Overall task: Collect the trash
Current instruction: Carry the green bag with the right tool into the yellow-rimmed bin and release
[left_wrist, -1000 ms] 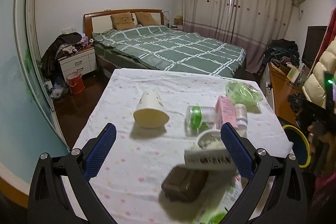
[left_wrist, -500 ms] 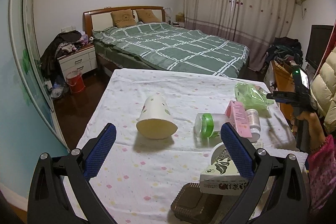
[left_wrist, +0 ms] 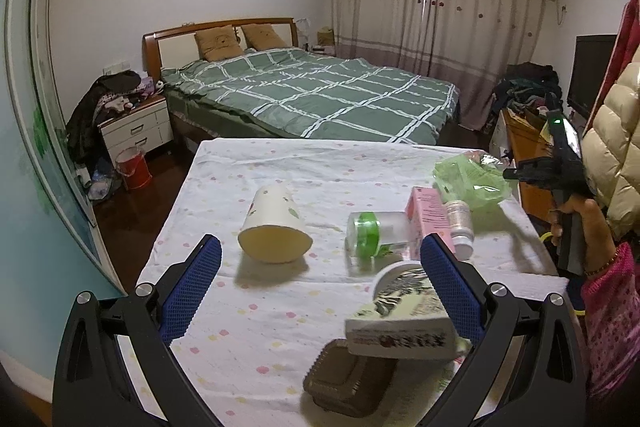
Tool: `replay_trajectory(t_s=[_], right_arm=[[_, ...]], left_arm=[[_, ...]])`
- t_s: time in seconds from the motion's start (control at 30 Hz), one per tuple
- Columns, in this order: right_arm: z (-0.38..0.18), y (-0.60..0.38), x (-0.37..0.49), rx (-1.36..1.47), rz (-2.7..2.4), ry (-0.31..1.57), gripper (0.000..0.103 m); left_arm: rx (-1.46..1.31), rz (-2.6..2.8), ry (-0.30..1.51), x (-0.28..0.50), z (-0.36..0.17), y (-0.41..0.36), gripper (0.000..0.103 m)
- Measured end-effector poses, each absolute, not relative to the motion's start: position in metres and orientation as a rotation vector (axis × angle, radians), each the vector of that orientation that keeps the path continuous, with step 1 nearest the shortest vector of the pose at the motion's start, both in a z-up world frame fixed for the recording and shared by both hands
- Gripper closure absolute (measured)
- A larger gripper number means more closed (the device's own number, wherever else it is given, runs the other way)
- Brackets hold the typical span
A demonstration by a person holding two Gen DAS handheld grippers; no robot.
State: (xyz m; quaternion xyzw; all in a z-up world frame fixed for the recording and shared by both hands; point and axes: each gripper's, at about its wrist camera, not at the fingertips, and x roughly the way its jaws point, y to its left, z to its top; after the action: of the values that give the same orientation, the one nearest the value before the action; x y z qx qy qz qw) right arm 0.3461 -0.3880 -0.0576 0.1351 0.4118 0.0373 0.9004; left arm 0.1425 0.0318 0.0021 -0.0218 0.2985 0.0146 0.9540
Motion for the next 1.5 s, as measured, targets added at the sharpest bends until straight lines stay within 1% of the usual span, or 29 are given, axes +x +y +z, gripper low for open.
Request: replay_trajectory(t_s=[0.2, 0.33, 0.43, 0.63, 1.0, 1.03, 1.07, 1.1, 1.13, 1.17, 1.33, 1.43, 1.5], right_arm=[[-0.017, -0.427, 0.274, 0.335, 0.068, 0.734, 0.097], [-0.007, -0.462, 0.217, 0.351, 0.006, 0.677, 0.097], [-0.01, -0.495, 0.181, 0.363, -0.082, 0.654, 0.097], [-0.039, -0.55, 0.139, 0.4, -0.228, 0.673, 0.097], [-0.103, -0.579, 0.149, 0.407, -0.333, 0.802, 0.095], [-0.107, -0.58, 0.151, 0.41, -0.334, 0.814, 0.091], [-0.11, -0.58, 0.152, 0.409, -0.336, 0.826, 0.084], [-0.112, -0.578, 0.153, 0.407, -0.337, 0.836, 0.08], [-0.113, -0.577, 0.154, 0.406, -0.336, 0.839, 0.072], [-0.114, -0.577, 0.154, 0.403, -0.338, 0.838, 0.068], [-0.113, -0.573, 0.156, 0.397, -0.332, 0.827, 0.067], [-0.107, -0.564, 0.151, 0.379, -0.32, 0.802, 0.06], [-0.104, -0.558, 0.146, 0.373, -0.311, 0.79, 0.059]], left_arm=[[-0.015, -0.025, 0.593, 0.118, 0.009, 0.011, 0.005], [-0.002, -0.056, 0.579, 0.097, 0.012, -0.005, 0.005], [-0.005, -0.085, 0.575, 0.085, 0.012, -0.016, 0.005], [0.011, -0.136, 0.57, 0.064, 0.009, -0.042, 0.005], [0.034, -0.229, 0.607, 0.052, 0.004, -0.081, 0.005], [0.035, -0.237, 0.613, 0.052, 0.003, -0.084, 0.005], [0.036, -0.242, 0.616, 0.053, 0.002, -0.087, 0.005], [0.039, -0.251, 0.622, 0.054, 0.0, -0.089, 0.005], [0.04, -0.259, 0.626, 0.054, -0.001, -0.091, 0.005], [0.038, -0.269, 0.624, 0.054, -0.002, -0.093, 0.005], [0.057, -0.297, 0.622, 0.056, -0.005, -0.104, 0.005], [0.068, -0.317, 0.649, 0.058, -0.011, -0.109, 0.005], [0.074, -0.336, 0.666, 0.06, -0.016, -0.112, 0.005]])
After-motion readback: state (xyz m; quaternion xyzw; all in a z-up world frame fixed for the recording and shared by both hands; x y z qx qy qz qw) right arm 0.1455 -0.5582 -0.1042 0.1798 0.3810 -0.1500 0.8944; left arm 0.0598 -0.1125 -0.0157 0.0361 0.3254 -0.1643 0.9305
